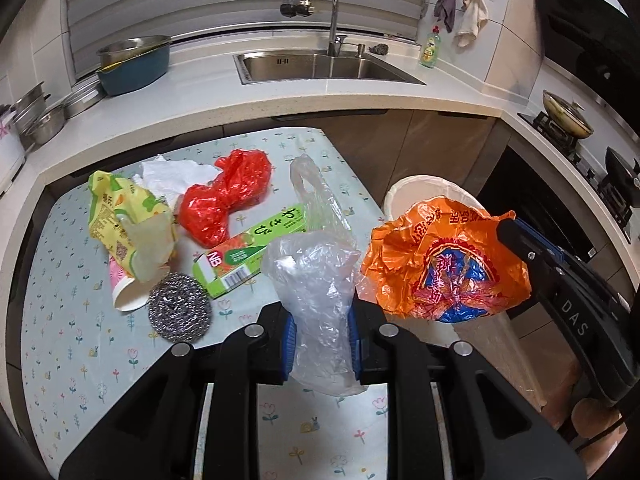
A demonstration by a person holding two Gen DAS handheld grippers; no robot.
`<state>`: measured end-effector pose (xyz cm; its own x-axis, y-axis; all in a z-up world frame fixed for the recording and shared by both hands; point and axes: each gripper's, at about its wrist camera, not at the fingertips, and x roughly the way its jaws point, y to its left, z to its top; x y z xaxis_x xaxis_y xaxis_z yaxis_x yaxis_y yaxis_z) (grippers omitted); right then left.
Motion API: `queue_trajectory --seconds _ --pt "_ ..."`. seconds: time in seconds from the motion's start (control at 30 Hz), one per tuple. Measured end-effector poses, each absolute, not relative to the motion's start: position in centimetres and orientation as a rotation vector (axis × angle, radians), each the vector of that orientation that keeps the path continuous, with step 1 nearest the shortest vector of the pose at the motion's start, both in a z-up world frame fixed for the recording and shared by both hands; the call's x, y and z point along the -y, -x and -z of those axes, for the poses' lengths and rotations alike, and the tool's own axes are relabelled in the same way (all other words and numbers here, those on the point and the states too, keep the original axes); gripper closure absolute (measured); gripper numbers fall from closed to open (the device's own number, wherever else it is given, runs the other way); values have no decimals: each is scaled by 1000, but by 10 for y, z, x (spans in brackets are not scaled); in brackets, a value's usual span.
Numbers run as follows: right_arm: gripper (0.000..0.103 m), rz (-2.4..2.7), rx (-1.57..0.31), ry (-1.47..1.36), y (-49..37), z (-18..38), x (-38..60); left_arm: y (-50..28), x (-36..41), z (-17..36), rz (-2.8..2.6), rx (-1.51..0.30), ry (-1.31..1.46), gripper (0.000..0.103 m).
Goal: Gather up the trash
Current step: 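Move both tools over the bin and open them to drop the items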
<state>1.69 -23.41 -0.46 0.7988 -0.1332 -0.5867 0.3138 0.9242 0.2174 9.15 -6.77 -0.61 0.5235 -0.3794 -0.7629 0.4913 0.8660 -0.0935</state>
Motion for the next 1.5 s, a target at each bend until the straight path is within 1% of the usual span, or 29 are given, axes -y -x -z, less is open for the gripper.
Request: queue_trajectory --seconds 0.5,0.77,0.97,1.03,1.07,1.1,1.17,1.33,1.4,1.5 --pt "95 412 -598 -342 -19 17 332 -109 172 17 741 -893 -193 83" --pt "95 467 -622 -342 -36 28 371 -127 220 31 845 -908 -221 82" --pt "95 486 -639 -361 -51 38 391 -139 253 43 900 -922 -241 80" --pt "95 485 -645 -364 -56 41 396 -142 258 45 903 -919 -237 77" --pt "94 483 -647 -366 -58 42 397 -144 259 46 894 -922 -234 71" --pt "91 484 -648 -367 -60 43 398 -146 259 47 886 -925 -230 62" --pt "89 489 -640 -374 -62 43 399 -150 258 46 867 -931 -211 50" --pt "86 487 -631 -370 -62 39 398 -153 252 41 843 -909 -202 49" --pt "82 480 -629 -363 -64 37 398 -155 248 38 828 -902 -189 49" --pt "81 471 -624 -347 -65 32 393 -157 240 35 810 -902 -166 49"
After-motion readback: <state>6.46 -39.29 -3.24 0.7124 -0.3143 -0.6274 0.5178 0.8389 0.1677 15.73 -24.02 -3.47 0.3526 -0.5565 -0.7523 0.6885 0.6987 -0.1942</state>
